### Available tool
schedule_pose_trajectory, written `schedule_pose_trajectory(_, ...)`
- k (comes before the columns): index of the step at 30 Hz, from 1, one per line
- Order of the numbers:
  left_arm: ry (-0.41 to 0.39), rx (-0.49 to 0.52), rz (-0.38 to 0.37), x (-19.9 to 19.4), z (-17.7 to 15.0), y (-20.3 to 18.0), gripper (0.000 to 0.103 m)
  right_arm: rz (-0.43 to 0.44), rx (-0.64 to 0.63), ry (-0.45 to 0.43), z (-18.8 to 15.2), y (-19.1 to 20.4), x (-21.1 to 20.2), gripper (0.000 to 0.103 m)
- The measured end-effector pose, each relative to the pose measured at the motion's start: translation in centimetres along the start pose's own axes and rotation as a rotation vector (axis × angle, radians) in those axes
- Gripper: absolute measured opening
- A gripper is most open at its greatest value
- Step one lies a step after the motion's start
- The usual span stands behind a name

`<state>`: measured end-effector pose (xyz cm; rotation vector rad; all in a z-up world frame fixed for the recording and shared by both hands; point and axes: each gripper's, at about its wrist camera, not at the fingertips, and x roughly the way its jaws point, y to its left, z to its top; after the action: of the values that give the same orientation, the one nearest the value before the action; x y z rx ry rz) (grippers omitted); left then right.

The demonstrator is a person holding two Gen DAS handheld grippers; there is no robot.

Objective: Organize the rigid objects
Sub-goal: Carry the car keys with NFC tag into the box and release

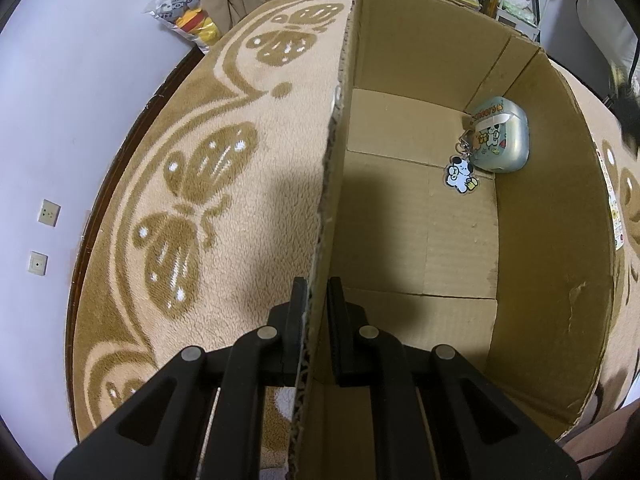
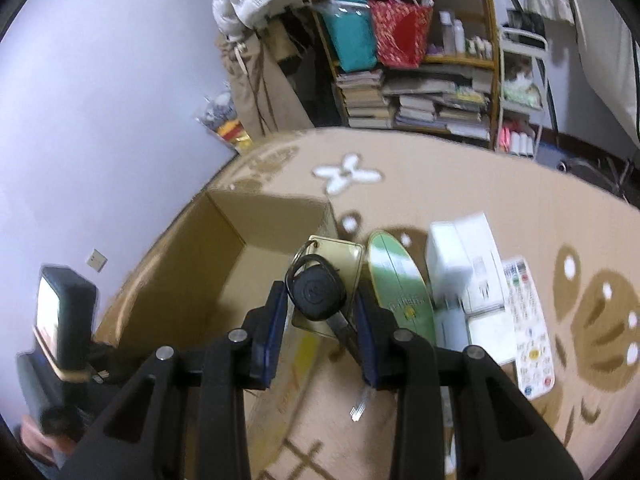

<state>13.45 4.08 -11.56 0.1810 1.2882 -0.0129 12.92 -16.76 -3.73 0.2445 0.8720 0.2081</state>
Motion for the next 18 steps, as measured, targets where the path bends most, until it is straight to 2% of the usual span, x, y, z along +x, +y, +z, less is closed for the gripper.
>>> schedule_pose_trajectory(6,0.0,0.0,0.0,0.0,0.0,0.0,0.009,0.034,-0.053,-0.02,2.0,2.7,0.3,0.035)
schedule_pose_trajectory(13,-0.001,-0.001,-0.002,0.0,0.0,0.0,0.009,0.058,-0.109,0.029,1.3,4.9,2.1,0.036)
schedule_pose_trajectory(18,-0.001,0.001,0.0,0.1,-0.1,0.1,0.009,0.043,-0.131,0.068,0.2,5.4,3.8,0.036)
